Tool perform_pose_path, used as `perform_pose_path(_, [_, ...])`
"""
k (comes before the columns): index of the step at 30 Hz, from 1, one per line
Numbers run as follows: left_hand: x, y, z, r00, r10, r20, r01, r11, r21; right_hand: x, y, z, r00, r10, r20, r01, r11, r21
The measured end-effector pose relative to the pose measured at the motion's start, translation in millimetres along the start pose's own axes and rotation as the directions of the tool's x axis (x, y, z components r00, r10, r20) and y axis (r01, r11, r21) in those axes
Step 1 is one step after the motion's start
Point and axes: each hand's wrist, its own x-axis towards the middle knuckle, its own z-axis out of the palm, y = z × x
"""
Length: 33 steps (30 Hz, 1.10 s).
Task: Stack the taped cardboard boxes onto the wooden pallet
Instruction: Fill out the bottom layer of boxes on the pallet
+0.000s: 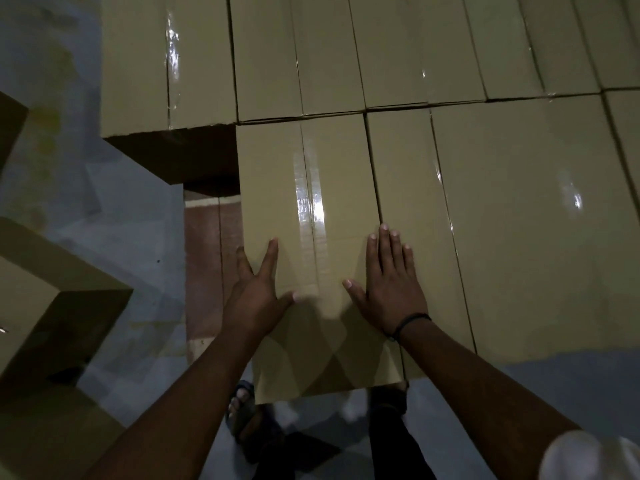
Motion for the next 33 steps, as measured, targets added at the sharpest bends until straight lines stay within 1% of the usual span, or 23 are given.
perform_pose_path(3, [-12.1,9.4,1.3,0.998,-0.064,0.023,0.063,0.998,0.029,-22.1,7.4,4.6,0.998,-0.064,0.021,0.065,0.998,-0.023])
perform_pose_path(6, [-29.0,13.2,7.4,0.997,-0.074,0.026,0.074,0.997,0.032,-48.5,15.3,10.2,0.993,-0.112,0.025,0.113,0.993,-0.045])
perform_pose_path(9, [-43.9,9.1,16.9,0.997,-0.073,0.039,0.071,0.996,0.053,-76.7,18.1,18.4,0.992,-0.118,0.04,0.12,0.991,-0.057])
perform_pose_path(12, [-61.0,-0.6,26.9,0.992,-0.078,0.095,0.07,0.994,0.09,-101.3,15.1,27.2,0.994,-0.098,0.049,0.1,0.995,-0.029])
perform_pose_path(16, [-89.5,-10.9,34.1,0.976,-0.062,0.211,0.016,0.977,0.214,-128.8,11.3,35.7,0.994,-0.088,0.067,0.088,0.996,0.0])
perform_pose_path(19, [-108.7,-14.2,39.5,0.963,-0.055,0.264,-0.012,0.97,0.243,-145.4,14.8,38.4,0.988,-0.125,0.095,0.124,0.992,0.015])
perform_pose_path(23, [-118.6,-18.1,44.5,0.967,-0.048,0.251,-0.005,0.979,0.204,-151.0,27.9,36.2,0.976,-0.2,0.083,0.204,0.978,-0.047])
perform_pose_path(25, [-121.8,-19.1,44.8,0.969,-0.047,0.241,0.003,0.984,0.181,-147.8,30.8,37.8,0.971,-0.224,0.085,0.228,0.972,-0.047])
perform_pose_path(27, [-121.2,-19.4,45.5,0.973,-0.043,0.225,0.002,0.984,0.18,-145.5,31.5,37.6,0.97,-0.223,0.096,0.227,0.973,-0.035])
perform_pose_path(30, [-120.3,-21.6,45.6,0.976,-0.008,0.219,-0.034,0.982,0.186,-143.9,32.7,41.0,0.969,-0.237,0.068,0.239,0.971,-0.02])
perform_pose_path(33, [-121.0,-23.0,46.0,0.977,-0.009,0.214,-0.034,0.98,0.197,-143.4,34.0,44.0,0.969,-0.24,0.051,0.241,0.97,-0.016])
